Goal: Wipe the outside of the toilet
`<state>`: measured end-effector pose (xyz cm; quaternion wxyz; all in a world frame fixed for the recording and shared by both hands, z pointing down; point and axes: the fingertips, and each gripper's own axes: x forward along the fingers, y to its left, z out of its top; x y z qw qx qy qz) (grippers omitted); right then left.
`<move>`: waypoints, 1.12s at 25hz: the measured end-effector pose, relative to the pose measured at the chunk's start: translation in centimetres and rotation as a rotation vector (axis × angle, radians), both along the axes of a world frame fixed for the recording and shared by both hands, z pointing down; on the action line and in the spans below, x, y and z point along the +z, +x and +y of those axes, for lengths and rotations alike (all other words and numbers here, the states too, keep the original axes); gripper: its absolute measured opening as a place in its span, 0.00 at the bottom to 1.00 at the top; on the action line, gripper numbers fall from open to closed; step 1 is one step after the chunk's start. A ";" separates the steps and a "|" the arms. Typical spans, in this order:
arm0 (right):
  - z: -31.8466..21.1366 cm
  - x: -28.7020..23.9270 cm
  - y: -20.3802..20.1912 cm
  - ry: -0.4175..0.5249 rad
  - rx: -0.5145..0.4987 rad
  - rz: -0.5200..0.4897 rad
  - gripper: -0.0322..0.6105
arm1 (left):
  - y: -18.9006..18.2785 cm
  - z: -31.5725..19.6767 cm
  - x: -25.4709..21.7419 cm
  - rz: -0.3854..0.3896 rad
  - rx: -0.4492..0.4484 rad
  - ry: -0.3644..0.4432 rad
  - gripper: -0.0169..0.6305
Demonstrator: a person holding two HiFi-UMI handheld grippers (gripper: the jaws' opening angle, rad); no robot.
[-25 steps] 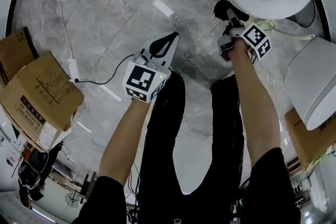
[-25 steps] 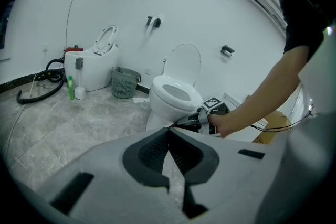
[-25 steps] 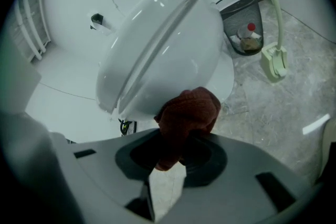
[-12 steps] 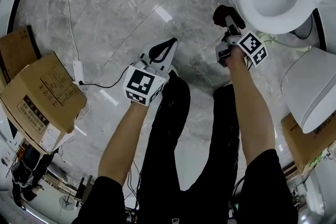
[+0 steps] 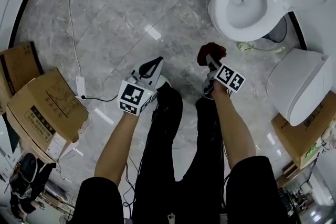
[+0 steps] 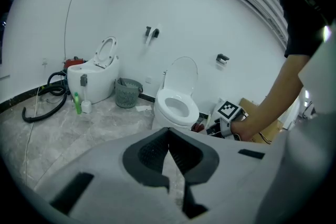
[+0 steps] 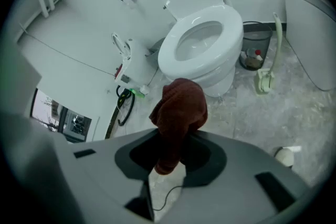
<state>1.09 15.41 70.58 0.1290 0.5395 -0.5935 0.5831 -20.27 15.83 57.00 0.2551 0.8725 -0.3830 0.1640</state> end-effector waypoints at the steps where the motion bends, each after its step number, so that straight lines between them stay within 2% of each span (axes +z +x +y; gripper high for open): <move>1: 0.9 -1.6 0.1 -0.002 0.008 -0.019 0.21 | 0.2 0.1 -1.4 -0.004 0.007 0.002 0.03; 5: 3.0 -8.5 1.0 0.025 0.043 -0.034 0.21 | 1.4 0.1 -7.3 -0.022 0.040 0.027 0.03; 10: 4.2 -16.4 3.1 0.079 -0.118 0.114 0.21 | 4.7 0.2 -14.0 -0.038 0.043 0.039 0.03; 13: 4.3 -21.7 4.5 0.137 -0.154 0.139 0.21 | 7.1 0.4 -18.0 -0.033 0.048 0.055 0.03; 21: 3.5 -36.7 10.3 0.383 -0.190 0.153 0.21 | 14.6 0.3 -29.1 -0.006 0.052 0.159 0.03; 25: 3.3 -43.7 13.6 0.512 -0.268 0.215 0.21 | 18.4 -0.8 -34.7 0.005 0.067 0.237 0.03; 28: 3.6 -47.9 15.6 0.595 -0.276 0.261 0.21 | 20.9 -0.9 -38.3 0.001 0.104 0.291 0.03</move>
